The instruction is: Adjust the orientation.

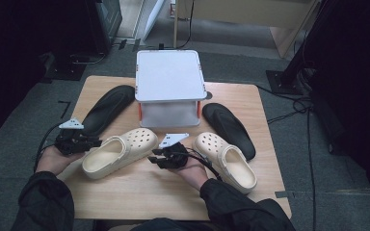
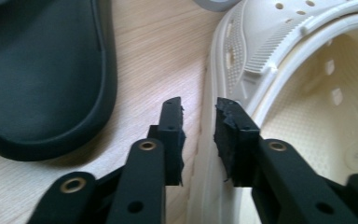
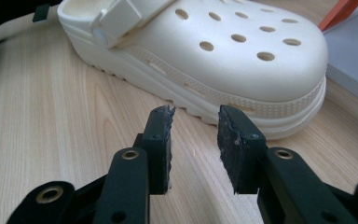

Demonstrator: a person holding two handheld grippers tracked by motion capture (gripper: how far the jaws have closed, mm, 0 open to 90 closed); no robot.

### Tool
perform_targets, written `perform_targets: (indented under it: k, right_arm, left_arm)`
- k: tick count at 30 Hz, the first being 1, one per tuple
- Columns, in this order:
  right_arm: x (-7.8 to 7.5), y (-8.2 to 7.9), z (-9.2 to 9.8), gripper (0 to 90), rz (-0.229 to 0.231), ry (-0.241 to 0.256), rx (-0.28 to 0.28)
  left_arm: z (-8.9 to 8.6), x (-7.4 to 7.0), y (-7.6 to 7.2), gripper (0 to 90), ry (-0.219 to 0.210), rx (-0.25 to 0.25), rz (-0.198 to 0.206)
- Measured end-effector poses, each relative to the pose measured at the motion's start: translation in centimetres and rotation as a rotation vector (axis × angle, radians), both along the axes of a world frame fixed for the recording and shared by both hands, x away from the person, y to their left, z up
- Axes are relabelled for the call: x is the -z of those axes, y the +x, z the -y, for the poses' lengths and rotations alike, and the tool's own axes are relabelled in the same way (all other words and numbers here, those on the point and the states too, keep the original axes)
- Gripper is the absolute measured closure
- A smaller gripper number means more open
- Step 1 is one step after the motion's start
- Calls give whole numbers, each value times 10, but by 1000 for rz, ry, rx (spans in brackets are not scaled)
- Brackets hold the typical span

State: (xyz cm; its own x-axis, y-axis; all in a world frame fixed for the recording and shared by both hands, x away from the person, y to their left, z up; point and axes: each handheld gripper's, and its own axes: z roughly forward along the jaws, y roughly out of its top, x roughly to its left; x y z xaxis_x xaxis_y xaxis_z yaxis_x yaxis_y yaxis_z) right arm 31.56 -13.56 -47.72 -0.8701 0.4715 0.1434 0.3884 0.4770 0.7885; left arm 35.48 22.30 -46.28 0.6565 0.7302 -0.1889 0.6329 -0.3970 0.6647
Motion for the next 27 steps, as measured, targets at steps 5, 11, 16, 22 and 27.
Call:
perform_targets:
  k: [5, 11, 16, 22, 27]
  right_arm:
    - [1, 0, -1, 658, -2, -1, 3]
    - [4, 1, -2, 663, -10, 3, 20]
    - [6, 0, -4, 677, -16, -13, 25]
    - [6, 3, 0, 698, 0, -29, 46]
    - [7, 6, 6, 692, -6, -20, 90]
  left_arm:
    - [4, 1, 0, 750, -30, 25, -34]
    - [15, 2, -1, 767, -46, 65, -47]
    - [25, 3, -1, 768, -46, 102, -51]
    - [32, 8, 0, 777, -41, 131, -88]
    - [55, 15, -2, 746, -61, 229, -130]
